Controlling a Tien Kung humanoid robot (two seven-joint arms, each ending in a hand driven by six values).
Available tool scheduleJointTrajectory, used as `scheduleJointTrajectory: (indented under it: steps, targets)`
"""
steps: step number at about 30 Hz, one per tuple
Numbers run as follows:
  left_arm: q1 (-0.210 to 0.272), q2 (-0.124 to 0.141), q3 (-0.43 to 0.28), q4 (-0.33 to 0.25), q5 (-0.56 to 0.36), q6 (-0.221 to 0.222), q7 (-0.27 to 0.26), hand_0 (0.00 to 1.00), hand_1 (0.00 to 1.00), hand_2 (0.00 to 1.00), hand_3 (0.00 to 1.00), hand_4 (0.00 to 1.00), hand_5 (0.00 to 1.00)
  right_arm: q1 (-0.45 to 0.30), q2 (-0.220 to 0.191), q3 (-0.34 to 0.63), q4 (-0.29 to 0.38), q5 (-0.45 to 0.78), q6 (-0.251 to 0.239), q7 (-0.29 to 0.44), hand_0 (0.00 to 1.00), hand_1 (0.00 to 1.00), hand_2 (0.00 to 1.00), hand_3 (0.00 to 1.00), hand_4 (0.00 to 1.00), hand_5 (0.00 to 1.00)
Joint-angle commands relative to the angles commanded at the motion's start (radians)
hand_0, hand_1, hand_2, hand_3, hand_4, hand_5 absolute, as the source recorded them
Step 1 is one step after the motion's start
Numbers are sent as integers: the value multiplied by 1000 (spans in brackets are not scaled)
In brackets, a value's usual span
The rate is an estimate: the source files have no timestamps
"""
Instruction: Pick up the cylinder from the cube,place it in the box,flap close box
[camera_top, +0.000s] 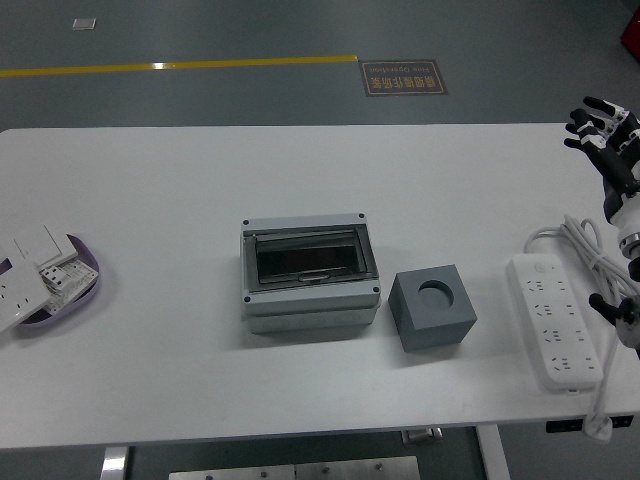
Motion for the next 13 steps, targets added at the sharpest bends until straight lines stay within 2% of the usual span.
scheduleJointTrajectory:
  steps: [4,13]
  targets:
    - [4,-1,-2,1,-1,2,1,597,623,617,635,690,212,3,0,-6,-5,6,1,5,623,637,641,675,750,325]
    - [9,-4,-5,4,-2,7,2,597,624,616,635,690,212,14,-4,-23,-22,63,15,72,618,634,640,674,745,316]
